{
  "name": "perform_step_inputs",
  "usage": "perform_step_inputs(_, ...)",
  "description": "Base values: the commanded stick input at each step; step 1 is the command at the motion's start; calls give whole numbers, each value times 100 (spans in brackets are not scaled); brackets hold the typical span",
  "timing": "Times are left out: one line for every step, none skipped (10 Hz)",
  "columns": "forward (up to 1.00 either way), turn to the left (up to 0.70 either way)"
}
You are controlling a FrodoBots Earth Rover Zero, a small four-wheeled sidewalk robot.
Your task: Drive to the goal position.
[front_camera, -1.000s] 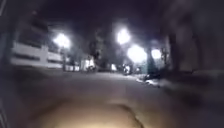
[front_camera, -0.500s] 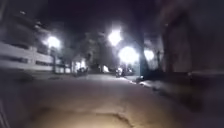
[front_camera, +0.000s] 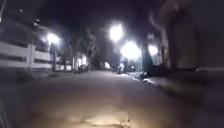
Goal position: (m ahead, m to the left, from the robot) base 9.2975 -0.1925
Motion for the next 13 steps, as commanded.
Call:
perform_step_inputs(70,0)
perform_step_inputs(70,0)
perform_step_inputs(70,-15)
perform_step_inputs(70,-34)
perform_step_inputs(70,-35)
perform_step_inputs(70,-35)
perform_step_inputs(70,-35)
perform_step_inputs(70,-35)
perform_step_inputs(70,-35)
perform_step_inputs(70,-35)
perform_step_inputs(70,-35)
perform_step_inputs(70,-22)
perform_step_inputs(70,-3)
